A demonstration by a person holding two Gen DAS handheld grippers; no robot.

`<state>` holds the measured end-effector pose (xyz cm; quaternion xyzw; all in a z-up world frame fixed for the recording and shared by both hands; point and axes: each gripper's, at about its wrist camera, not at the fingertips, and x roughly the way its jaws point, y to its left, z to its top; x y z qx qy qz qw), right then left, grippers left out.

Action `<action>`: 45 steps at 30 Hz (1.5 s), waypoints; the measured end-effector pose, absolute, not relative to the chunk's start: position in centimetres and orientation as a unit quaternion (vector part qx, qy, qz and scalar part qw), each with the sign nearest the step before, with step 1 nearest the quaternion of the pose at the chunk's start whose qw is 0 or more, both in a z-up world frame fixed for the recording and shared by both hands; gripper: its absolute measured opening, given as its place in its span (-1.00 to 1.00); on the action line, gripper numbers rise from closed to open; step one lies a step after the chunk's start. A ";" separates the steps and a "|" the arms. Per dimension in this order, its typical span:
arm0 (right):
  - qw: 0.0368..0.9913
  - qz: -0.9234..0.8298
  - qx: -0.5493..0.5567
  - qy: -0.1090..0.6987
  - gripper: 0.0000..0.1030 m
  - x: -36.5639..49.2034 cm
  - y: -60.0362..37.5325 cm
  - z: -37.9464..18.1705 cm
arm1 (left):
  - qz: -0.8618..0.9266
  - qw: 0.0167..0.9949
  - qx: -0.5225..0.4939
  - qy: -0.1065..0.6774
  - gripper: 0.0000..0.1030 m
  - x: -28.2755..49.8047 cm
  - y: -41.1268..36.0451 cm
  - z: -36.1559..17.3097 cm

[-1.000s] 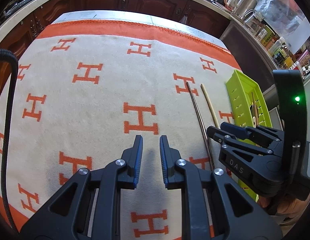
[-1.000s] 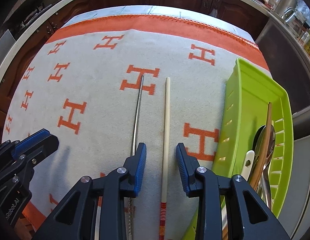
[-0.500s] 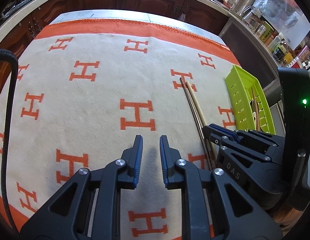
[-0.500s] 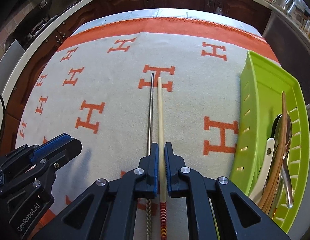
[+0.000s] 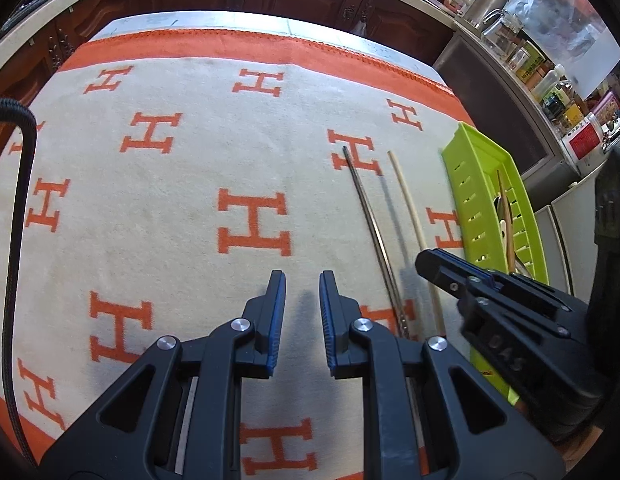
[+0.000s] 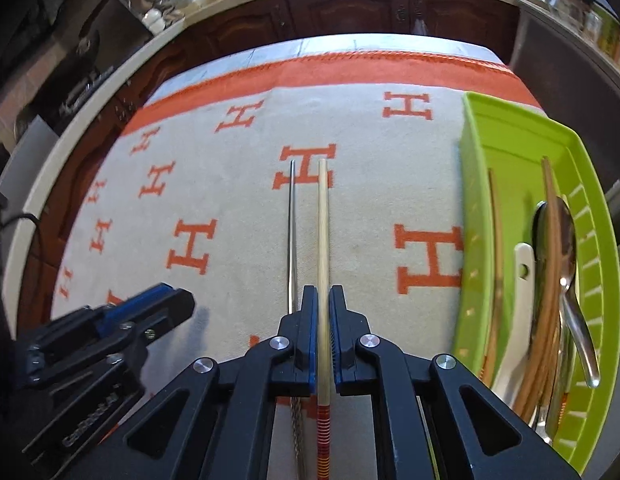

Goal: Organize utensils
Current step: 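Grasp the cream chopstick with the right tool while the left tool grasps the metal chopstick, then lower both chopsticks into the green tray with both tools and release them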

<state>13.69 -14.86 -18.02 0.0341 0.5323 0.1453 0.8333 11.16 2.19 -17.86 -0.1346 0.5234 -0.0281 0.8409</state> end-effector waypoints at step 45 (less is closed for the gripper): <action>0.873 0.126 0.214 0.421 -0.90 5.2 -32.9 -10.4 | -0.117 0.864 -0.068 0.484 -0.93 10.3 -9.0 -10.9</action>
